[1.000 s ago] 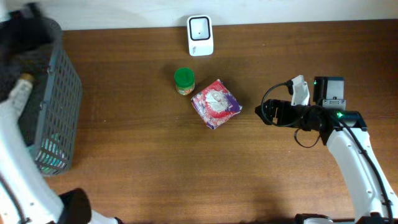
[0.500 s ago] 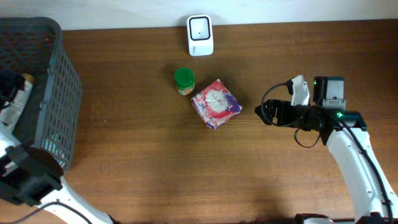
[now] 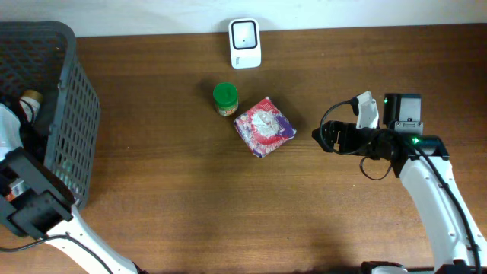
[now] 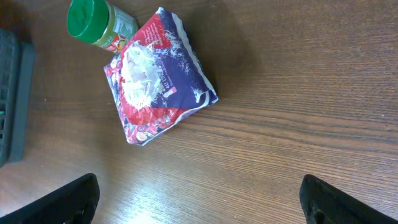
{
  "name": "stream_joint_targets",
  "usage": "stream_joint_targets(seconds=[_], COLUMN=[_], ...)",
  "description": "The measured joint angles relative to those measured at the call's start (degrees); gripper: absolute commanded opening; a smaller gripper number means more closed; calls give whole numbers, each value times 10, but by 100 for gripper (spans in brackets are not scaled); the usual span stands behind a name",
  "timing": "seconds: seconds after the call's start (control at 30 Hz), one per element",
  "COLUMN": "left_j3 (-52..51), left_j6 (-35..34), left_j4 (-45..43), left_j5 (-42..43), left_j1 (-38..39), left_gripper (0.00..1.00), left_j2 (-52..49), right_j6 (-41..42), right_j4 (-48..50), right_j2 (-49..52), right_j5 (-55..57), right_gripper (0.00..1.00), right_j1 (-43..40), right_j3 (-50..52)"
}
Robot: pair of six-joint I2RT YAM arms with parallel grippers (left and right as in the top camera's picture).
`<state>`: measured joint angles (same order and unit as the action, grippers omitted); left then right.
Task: Scan the item barcode
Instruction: 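Reach the left gripper into the basket and grasp the mint wipes pack, then place the mint wipes pack on the table left of the red package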
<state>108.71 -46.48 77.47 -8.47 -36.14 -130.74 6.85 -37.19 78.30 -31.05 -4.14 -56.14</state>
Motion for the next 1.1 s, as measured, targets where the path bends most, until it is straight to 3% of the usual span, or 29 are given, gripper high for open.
stream_joint_targets(seconds=[0.03,0.07,0.23,0.3,0.5,0.6,0.8,0.9,0.97,1.1], left_j3=[-2,-3,61,164,620,700,675,584,469,254], left_j6=[-1,-3,-1,19,125,191,373,409,418,425], left_j4=[0,1,59,94,173,157,191,190,189,149], left_j5=[-1,0,16,39,126,172,211,186,141,87], left_j1=[0,0,0,1,37,98,334,428,476,518], left_gripper=[14,0,0,0,0,0,0,0,0,0], left_j2=[0,0,-5,-11,-11,34,64,60,57,50], right_j6=[0,0,0,0,0,0,0,0,0,0], right_j4=[0,0,0,0,0,0,0,0,0,0], right_j2=[0,0,0,1,1,1,2,2,2,2], right_j5=[0,0,0,0,0,0,0,0,0,0], right_gripper=[98,98,98,98,98,98,98,98,98,98], right_j1=[0,0,0,0,0,0,0,0,0,0], right_j3=[0,0,0,0,0,0,0,0,0,0])
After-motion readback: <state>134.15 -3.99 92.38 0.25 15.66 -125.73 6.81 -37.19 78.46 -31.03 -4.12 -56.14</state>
